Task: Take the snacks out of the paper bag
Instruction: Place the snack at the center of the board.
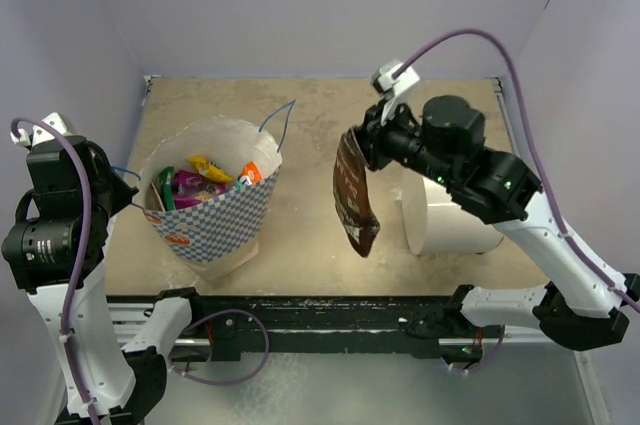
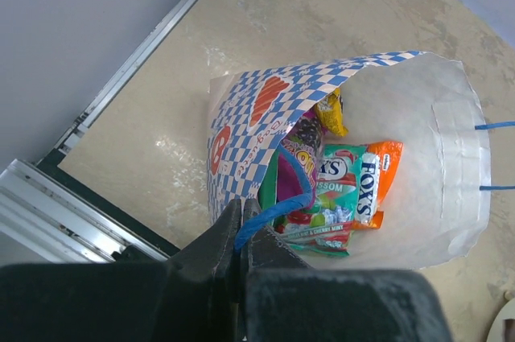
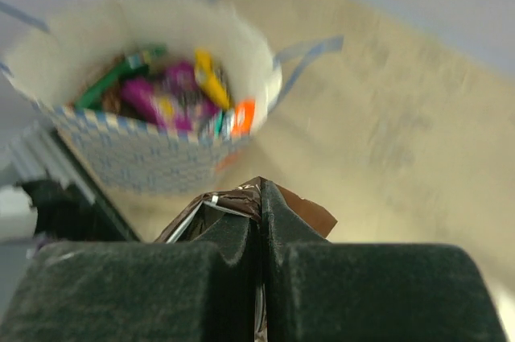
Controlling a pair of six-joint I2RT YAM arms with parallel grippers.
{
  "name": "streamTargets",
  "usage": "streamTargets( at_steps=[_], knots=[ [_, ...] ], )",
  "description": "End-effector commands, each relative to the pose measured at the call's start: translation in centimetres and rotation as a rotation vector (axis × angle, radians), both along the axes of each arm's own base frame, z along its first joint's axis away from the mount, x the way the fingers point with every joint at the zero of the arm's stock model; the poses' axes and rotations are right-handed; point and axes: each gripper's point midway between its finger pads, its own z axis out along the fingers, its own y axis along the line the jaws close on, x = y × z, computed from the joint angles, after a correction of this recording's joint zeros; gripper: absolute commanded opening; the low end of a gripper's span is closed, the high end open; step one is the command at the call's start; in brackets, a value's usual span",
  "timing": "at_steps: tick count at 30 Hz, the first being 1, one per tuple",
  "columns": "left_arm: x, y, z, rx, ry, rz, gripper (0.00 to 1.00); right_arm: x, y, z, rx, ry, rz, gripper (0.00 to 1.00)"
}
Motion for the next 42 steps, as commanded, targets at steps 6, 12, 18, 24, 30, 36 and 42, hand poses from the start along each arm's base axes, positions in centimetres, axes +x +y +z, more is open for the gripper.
streamTargets(
  at_steps=[6,12,18,24,30,36,42],
  knots=[
    [0.2,0.6,2.3,0.057,-0.085,0.002,0.00,-1.8,-1.5,-12.0,-0.140,0.286,-0.063,0.00],
    [0.6,0.3,2.5,0.049,-0.094,-0.018,0.00,1.3,-2.8,-15.6,-0.305,0.278,-0.228,0.00],
    [0.9,0.5,2.9,0.063,-0.099,-0.015,0.00,4.9,-3.4,-18.0,-0.486,0.234,-0.363,0.00],
    [1.3,0.7,3.6,0.095,-0.104,-0.030,0.00,9.1,-3.0,-20.3,-0.510,0.243,-0.401,0.00],
    [0.5,0.8,3.8,0.139,-0.117,-0.059,0.00,14.6,-3.6,-22.3,-0.524,0.249,-0.451,0.00],
    [0.1,-0.1,3.5,0.153,-0.136,-0.129,0.00,20.2,-4.1,-24.1,-0.596,0.221,-0.484,0.00],
    [-0.3,-0.4,3.2,0.156,-0.141,-0.150,0.00,25.4,-4.4,-27.1,-0.629,0.235,-0.517,0.00]
  ],
)
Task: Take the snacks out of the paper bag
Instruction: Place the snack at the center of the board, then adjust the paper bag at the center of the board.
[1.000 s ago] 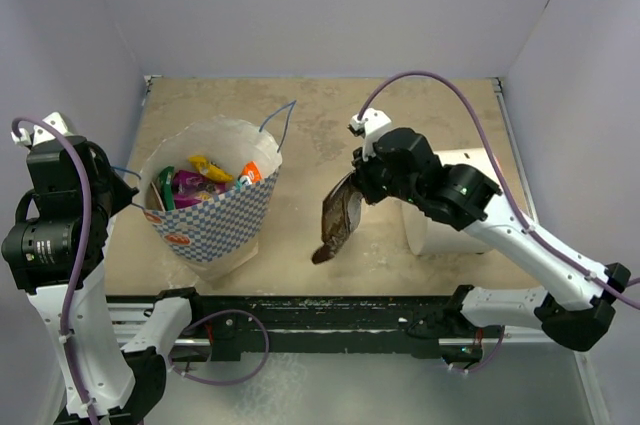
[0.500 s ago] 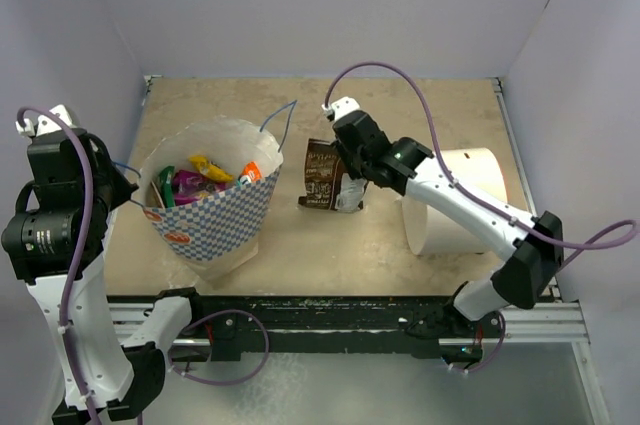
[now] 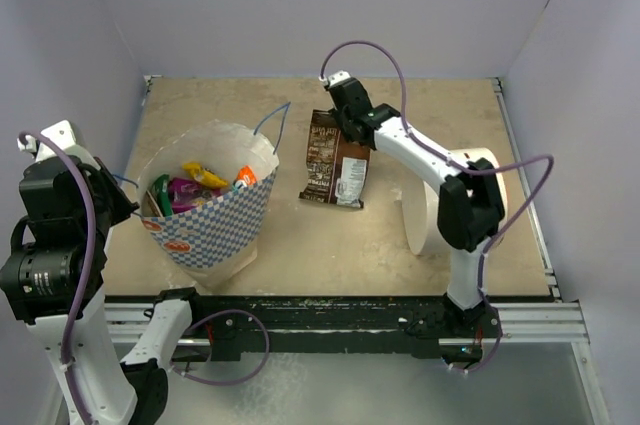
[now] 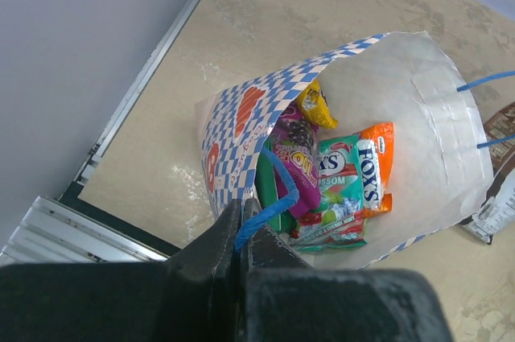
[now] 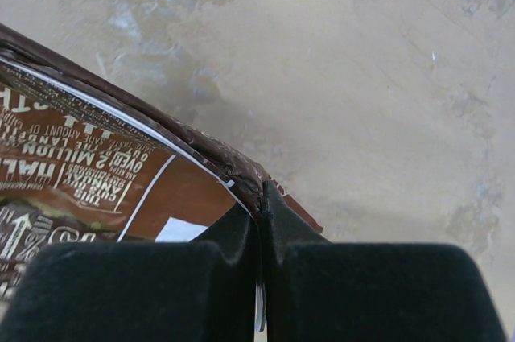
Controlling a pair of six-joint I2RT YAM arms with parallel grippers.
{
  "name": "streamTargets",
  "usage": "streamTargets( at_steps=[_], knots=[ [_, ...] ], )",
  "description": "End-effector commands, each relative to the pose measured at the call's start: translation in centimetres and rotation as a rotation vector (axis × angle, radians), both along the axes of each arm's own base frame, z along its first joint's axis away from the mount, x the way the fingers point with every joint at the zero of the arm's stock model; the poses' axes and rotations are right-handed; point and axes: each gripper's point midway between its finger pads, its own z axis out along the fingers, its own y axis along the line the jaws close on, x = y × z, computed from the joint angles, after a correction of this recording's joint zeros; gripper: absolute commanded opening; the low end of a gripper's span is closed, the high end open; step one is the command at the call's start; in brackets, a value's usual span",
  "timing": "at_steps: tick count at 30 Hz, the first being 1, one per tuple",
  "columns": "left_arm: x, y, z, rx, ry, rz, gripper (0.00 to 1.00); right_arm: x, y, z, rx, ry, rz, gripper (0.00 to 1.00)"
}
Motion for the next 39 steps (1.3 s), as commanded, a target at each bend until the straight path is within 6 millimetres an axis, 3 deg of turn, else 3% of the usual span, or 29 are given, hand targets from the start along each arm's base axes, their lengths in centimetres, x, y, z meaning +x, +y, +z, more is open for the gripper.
streamTargets(
  at_steps=[1,8,10,11,12,13,17,21,26,29,32,36,39],
  knots=[
    [0.9,0.2,2.7,0.054,-0.117,-0.025,0.00,4.7,0.1,1.6,0.018,-0.094,-0.008,0.00],
    [1.2,0.5,3.3,0.079,-0.129,-0.024,0.00,9.1,-0.7,-0.8,-0.020,-0.089,-0.042,0.02],
    [1.3,0.4,3.2,0.068,-0.129,-0.027,0.00,9.6,-0.9,-1.2,-0.016,-0.089,-0.051,0.09],
    [1.3,0.3,3.2,0.063,-0.130,-0.029,0.00,9.7,-0.9,-1.3,-0.015,-0.089,-0.049,0.16],
    [1.3,0.3,3.1,0.059,-0.128,-0.029,0.00,9.8,-0.8,-1.3,-0.012,-0.088,-0.041,0.29],
    [1.3,0.2,3.0,0.054,-0.127,-0.030,0.00,9.8,-0.6,-1.3,-0.011,-0.086,-0.032,0.33],
    [1.4,-0.1,3.0,0.034,-0.128,-0.032,0.00,9.2,-0.8,1.0,0.012,-0.094,-0.043,0.56],
    [1.5,-0.6,2.7,-0.003,-0.131,-0.044,0.00,6.9,-0.4,4.2,0.089,-0.058,-0.055,0.66],
    [1.5,-1.0,2.3,-0.048,-0.136,-0.033,0.00,2.1,1.3,7.0,0.193,0.012,-0.044,0.80],
    [1.3,-1.4,2.0,-0.077,-0.141,-0.033,0.00,-1.0,3.9,8.9,0.328,0.044,-0.014,0.90],
    [1.0,-1.7,1.7,-0.111,-0.144,-0.024,0.00,-3.6,8.1,11.0,0.618,0.112,0.037,0.98],
    [0.6,-2.1,1.2,-0.153,-0.147,-0.016,0.00,-6.3,13.6,15.9,1.022,0.190,0.172,1.00],
    [0.4,-2.4,1.0,-0.174,-0.149,-0.010,0.00,-7.1,15.9,18.1,1.148,0.205,0.226,1.00]
  ],
)
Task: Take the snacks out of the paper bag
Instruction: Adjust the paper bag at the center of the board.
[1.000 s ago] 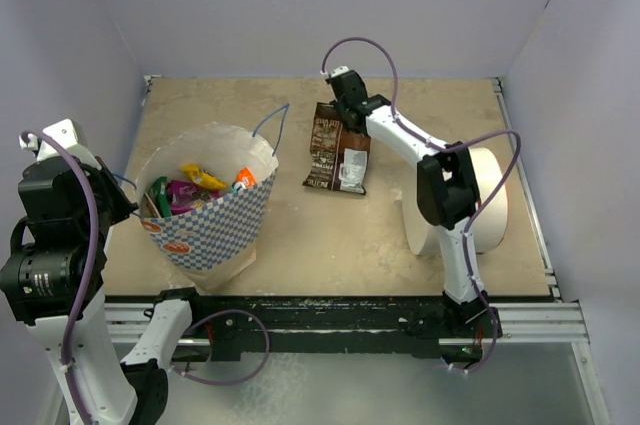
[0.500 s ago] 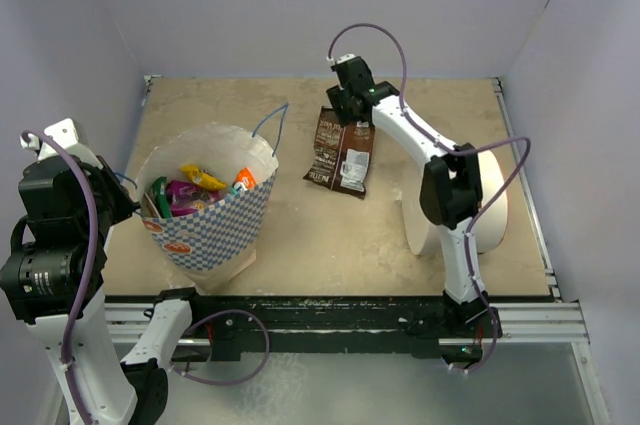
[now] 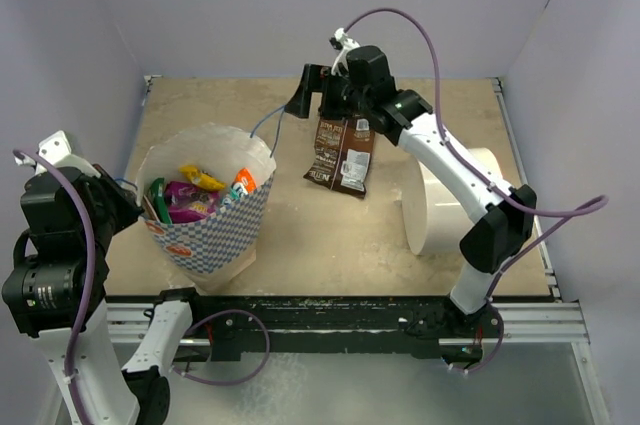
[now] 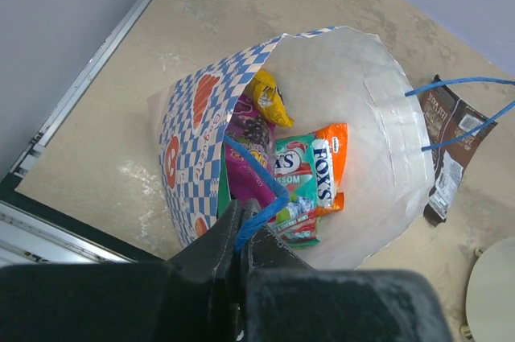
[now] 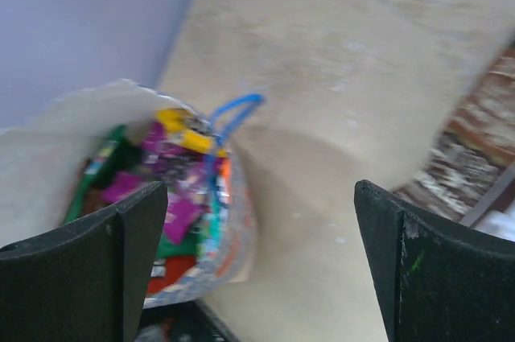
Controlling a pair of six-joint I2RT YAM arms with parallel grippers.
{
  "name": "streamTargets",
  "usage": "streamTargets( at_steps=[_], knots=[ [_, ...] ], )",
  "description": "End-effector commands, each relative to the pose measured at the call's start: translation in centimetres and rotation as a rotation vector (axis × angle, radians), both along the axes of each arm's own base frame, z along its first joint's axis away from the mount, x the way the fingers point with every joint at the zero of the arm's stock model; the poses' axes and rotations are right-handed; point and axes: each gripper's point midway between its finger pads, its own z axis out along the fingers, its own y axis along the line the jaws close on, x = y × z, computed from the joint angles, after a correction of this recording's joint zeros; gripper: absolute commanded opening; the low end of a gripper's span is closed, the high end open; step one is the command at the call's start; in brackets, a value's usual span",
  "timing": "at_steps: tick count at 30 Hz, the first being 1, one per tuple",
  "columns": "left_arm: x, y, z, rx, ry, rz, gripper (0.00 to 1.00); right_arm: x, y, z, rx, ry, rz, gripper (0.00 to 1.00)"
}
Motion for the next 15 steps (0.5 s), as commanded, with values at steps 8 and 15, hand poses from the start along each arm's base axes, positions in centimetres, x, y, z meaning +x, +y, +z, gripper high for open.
streamTargets(
  at_steps=[8,15],
  knots=[
    [0.9,-0.1,1.1,-0.072,-0.059,0.052,0.00,-1.9,9.0,1.0,0.348,0.240,0.119,0.85],
    [1.7,0.9,0.3,-0.109,-0.002,0.151,0.00,-1.7,8.7,0.4,0.271,0.205,0.127,0.33]
  ],
)
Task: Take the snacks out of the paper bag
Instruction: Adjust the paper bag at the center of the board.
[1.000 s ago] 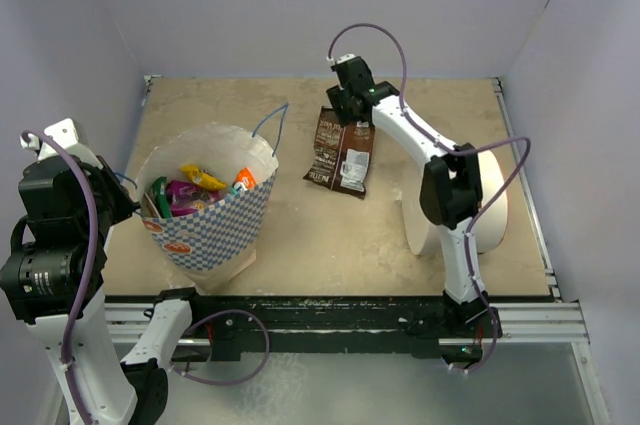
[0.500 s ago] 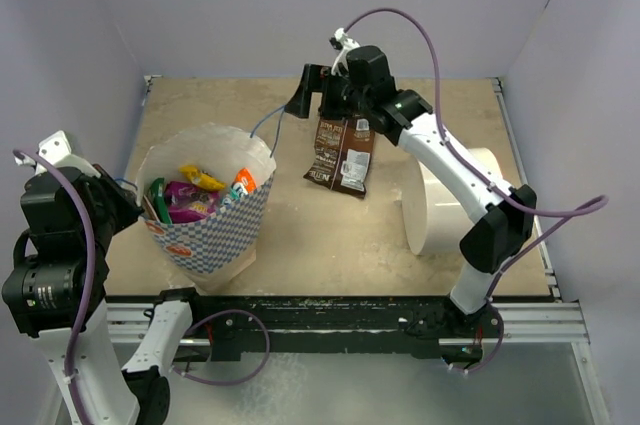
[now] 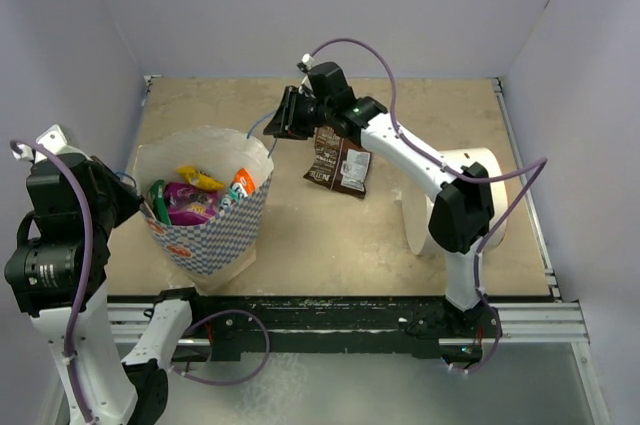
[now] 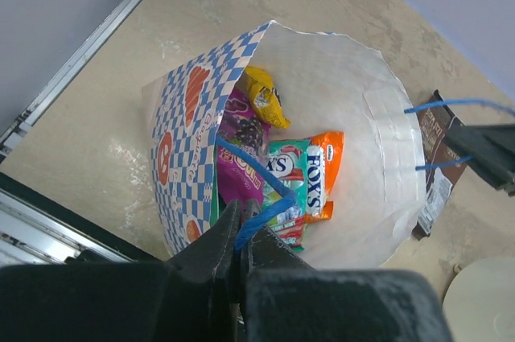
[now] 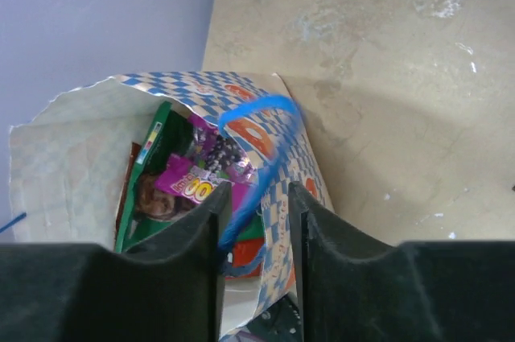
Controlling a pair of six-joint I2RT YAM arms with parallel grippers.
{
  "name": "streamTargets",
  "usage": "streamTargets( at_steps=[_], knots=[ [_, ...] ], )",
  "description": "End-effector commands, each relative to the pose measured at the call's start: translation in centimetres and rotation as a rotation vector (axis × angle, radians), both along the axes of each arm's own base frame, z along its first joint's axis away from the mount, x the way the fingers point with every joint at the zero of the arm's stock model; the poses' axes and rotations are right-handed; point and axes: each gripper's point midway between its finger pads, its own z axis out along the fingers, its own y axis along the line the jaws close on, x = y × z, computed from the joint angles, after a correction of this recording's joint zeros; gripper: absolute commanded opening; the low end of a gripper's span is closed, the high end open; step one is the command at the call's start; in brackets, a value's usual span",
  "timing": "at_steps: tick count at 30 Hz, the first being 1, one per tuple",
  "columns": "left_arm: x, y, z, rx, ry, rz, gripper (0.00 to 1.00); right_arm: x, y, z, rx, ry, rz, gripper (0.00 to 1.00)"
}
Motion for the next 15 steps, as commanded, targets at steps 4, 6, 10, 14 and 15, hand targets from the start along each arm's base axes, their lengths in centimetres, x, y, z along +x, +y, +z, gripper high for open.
streamTargets(
  at_steps=[4,6,10,14,15],
  knots=[
    [2.1,2.1,0.0,-0.084,0.019,0.223,0.00,-1.6,-1.7,5.2,0.006,-0.162,0.009,0.00],
    [3.3,2.8,0.4,-0.097,0.015,0.277,0.00,-2.7,-2.0,5.4,-0.013,-0.204,0.024,0.00],
    [6.5,4.0,1.6,-0.096,-0.005,0.340,0.00,-5.4,-1.9,6.3,-0.007,-0.274,0.044,0.00],
    [10.6,5.0,3.6,-0.084,-0.043,0.368,0.00,-8.5,-0.9,6.7,0.013,-0.316,0.041,0.00],
    [11.5,5.3,4.2,-0.081,-0.058,0.372,0.00,-9.2,-0.5,6.7,0.016,-0.312,0.037,0.00]
  ],
)
